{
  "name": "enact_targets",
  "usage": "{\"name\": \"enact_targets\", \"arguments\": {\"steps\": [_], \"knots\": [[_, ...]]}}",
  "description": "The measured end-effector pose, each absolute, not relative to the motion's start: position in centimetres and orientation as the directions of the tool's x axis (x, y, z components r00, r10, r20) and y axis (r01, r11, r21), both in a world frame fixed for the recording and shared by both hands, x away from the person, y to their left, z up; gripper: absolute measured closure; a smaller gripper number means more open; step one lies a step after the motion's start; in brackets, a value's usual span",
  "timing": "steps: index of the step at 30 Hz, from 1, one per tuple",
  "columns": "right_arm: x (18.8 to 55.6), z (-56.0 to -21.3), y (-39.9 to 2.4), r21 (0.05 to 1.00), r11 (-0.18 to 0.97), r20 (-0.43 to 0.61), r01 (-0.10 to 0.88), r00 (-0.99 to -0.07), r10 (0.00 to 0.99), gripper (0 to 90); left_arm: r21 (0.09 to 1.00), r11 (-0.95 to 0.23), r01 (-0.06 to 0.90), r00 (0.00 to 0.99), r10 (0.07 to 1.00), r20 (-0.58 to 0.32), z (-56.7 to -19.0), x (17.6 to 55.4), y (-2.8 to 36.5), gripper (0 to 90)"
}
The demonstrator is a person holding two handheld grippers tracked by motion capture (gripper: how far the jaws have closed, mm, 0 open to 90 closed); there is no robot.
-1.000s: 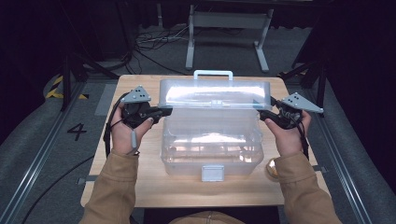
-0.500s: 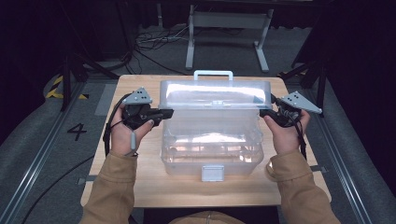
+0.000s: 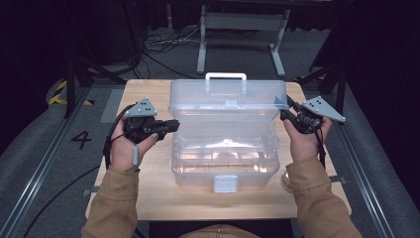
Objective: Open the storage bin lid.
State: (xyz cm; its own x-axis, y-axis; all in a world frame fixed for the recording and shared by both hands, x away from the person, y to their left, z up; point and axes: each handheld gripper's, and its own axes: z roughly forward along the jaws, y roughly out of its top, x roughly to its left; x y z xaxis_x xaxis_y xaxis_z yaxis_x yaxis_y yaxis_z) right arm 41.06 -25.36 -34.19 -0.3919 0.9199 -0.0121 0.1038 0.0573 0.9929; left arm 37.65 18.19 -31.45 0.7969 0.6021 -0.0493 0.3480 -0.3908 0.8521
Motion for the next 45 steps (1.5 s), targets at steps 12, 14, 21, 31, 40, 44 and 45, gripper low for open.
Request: {"name": "enact_targets", "arguments": {"steps": [12, 14, 21, 31, 40, 44, 45], "knots": [[42.6, -33.1, -25.9, 0.986, 0.03, 0.041, 0.166, -0.41, 0.911, 73.6, 0.827, -0.423, 0.371, 0.804, 0.591, -0.058, -31.7, 35.7, 19.3, 82.9], [42.8, -32.9, -25.9, 0.984, 0.033, 0.043, 0.176, -0.413, 0.91, 73.5, 0.824, -0.428, 0.37, 0.806, 0.589, -0.056, -31.7, 35.5, 19.3, 82.3], [43.7, -32.5, -26.3, 0.98, 0.01, 0.078, 0.198, -0.429, 0.9, 75.9, 0.789, -0.491, 0.368, 0.851, 0.52, -0.073, -31.9, 33.9, 19.0, 80.0], [44.6, -32.0, -26.3, 0.973, 0.016, 0.086, 0.229, -0.428, 0.9, 76.3, 0.702, -0.601, 0.381, 0.889, 0.447, -0.099, -34.1, 33.5, 17.0, 74.9], [45.3, -31.7, -26.3, 0.967, 0.024, 0.09, 0.255, -0.428, 0.899, 76.2, 0.631, -0.67, 0.39, 0.905, 0.405, -0.129, -36.5, 34.2, 15.6, 72.3], [45.5, -31.6, -26.3, 0.965, 0.028, 0.09, 0.259, -0.432, 0.897, 76.1, 0.609, -0.694, 0.383, 0.913, 0.383, -0.139, -37.4, 34.5, 15.0, 71.6], [45.6, -31.6, -26.3, 0.965, 0.025, 0.093, 0.26, -0.431, 0.897, 76.1, 0.605, -0.697, 0.384, 0.914, 0.381, -0.14, -37.6, 34.5, 14.9, 70.9]]}}
